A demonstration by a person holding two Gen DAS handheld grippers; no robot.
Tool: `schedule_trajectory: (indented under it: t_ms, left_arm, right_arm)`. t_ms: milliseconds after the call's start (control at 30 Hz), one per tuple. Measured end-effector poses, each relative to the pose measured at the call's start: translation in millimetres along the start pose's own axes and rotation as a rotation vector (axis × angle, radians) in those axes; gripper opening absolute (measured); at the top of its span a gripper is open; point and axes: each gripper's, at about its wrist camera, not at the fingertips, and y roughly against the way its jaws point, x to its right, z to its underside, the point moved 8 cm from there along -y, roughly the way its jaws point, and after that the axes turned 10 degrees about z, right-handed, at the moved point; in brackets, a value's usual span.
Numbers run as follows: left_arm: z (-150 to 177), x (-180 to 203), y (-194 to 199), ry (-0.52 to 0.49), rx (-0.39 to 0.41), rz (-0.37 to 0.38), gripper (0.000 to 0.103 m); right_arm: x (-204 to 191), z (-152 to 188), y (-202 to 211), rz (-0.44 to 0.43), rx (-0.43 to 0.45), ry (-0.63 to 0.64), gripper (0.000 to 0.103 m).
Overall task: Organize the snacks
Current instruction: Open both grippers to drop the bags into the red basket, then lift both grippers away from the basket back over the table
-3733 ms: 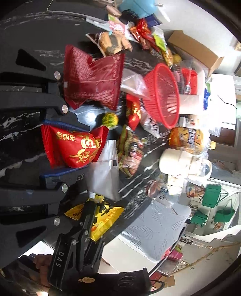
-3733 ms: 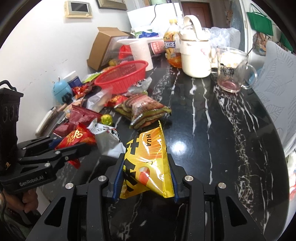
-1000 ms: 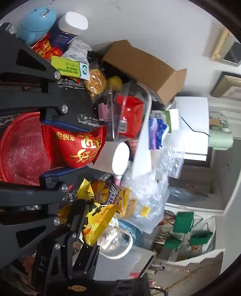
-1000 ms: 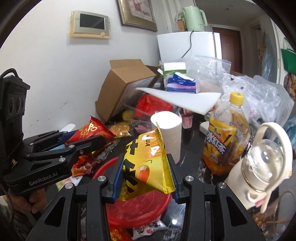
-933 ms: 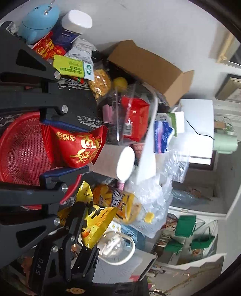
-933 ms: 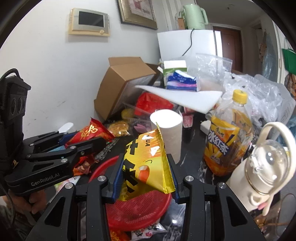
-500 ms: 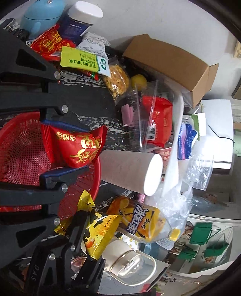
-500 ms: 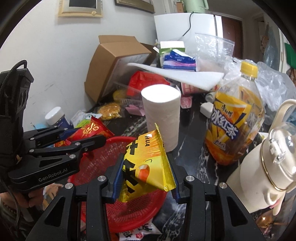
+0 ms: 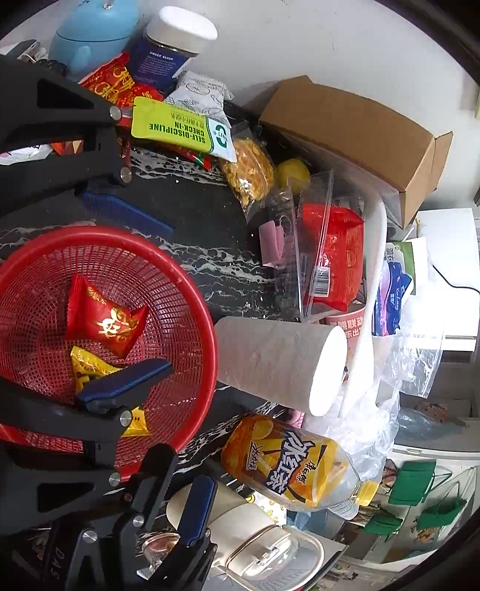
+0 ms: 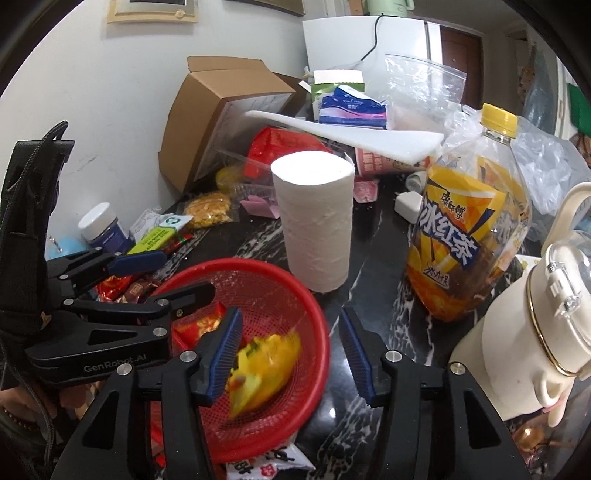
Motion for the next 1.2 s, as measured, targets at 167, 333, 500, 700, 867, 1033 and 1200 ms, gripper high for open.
schedule_trajectory:
  t_ms: [167,333,500,700,867,1033,1200]
  left_arm:
    - [-1.5,0.2,5.5,-0.005,0.006,-0.009,0.069]
    - [-4.1,3.5,22.4,-0.007,0.035,-0.016,0.069]
    - [-5.4,12.5,52.3,-0.024,0.08,-0.016,0.069]
    - [-8.3,27.7,92.4,-0.047,0.138,-0.007,0.069]
    - [-2.9,42.9,125.7,-0.065,0.173,0.012,0.069]
    - [8.0,59.7,149.9,-0.088,0.198,0.036,0.069]
    - [20.0,77.8,170.9,-0.118,0.219,0.06,0.069]
  right_arm:
    - [1.0,0.3,7.0,0.009,0.01,-0.001,0.054]
    - [2.3,0.0,21.9,0.019,0.028,-0.013,0.054]
    - [2.9,-1.7,46.0,0.025,0.061,-0.021,0.054]
    - [1.4,-4.2,81.8,0.041,0.1,-0.033,0.054]
    - [-0.1,-0.5,116.9,0.057,0.137,-0.039,0.054]
    - [-1.4,5.4,145.1,0.077,0.17,-0.043,0.054]
    - [-1.7,18.2,175.0,0.1,0.199,-0.05,0.054]
